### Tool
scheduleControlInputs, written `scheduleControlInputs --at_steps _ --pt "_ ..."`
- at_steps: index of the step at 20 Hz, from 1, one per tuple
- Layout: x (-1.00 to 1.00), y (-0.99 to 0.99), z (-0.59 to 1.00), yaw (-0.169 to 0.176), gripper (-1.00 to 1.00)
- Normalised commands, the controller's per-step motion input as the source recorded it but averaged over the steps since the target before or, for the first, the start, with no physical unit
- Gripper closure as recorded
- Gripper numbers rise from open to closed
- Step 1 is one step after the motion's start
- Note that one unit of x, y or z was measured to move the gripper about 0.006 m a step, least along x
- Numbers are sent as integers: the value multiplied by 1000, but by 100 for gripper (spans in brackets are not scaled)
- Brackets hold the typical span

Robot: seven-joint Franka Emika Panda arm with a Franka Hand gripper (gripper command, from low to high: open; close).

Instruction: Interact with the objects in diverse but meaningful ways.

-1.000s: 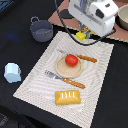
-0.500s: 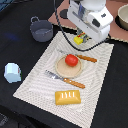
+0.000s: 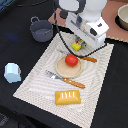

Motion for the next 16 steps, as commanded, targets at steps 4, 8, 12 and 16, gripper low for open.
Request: scheduleControlInputs --at_steps 4,8,12,16 --pt "-315 2 336 2 -100" --pt "-334 0 240 1 -100" --pt "-192 0 226 0 -100" --pt "-43 -161 826 -13 -100"
